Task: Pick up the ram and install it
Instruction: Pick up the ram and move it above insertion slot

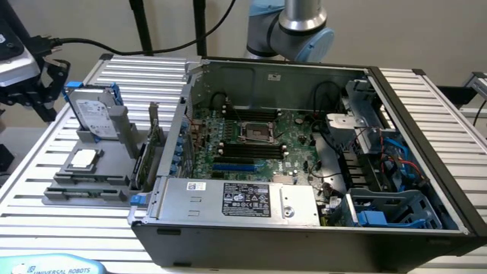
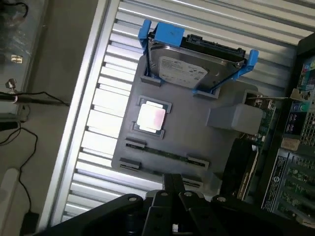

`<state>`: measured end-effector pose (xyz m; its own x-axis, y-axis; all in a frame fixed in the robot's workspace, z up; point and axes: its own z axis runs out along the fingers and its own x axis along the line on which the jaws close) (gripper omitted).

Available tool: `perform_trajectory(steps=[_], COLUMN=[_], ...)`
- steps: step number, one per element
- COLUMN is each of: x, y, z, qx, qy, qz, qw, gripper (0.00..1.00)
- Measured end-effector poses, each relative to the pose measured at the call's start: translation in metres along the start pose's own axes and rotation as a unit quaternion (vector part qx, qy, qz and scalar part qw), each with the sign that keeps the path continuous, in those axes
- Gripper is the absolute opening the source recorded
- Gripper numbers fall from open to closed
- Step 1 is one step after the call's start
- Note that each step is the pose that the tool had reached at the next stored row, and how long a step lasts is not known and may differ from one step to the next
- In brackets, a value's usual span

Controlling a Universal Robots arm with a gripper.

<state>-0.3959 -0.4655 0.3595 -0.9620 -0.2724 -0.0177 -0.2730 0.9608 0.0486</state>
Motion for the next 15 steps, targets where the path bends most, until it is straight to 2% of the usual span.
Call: perform_trajectory(steps=[4, 8, 12, 15], x=[0.0, 0.0, 0.0001, 0.0001], y=[0.0, -0.0001, -0.0001, -0.0001], z=[0.0006, 0.0012, 0.0017, 0.002], qx=[-0.0006, -0.0013, -0.0019, -0.0024], qy=[0.0018, 0.0036, 0.0052, 0.0067], qz=[-0.037, -0.073, -0.109, -0.136], qw=[0.9993, 0.9973, 0.994, 0.9907], gripper=[0.11, 0.11, 0.11, 0.11])
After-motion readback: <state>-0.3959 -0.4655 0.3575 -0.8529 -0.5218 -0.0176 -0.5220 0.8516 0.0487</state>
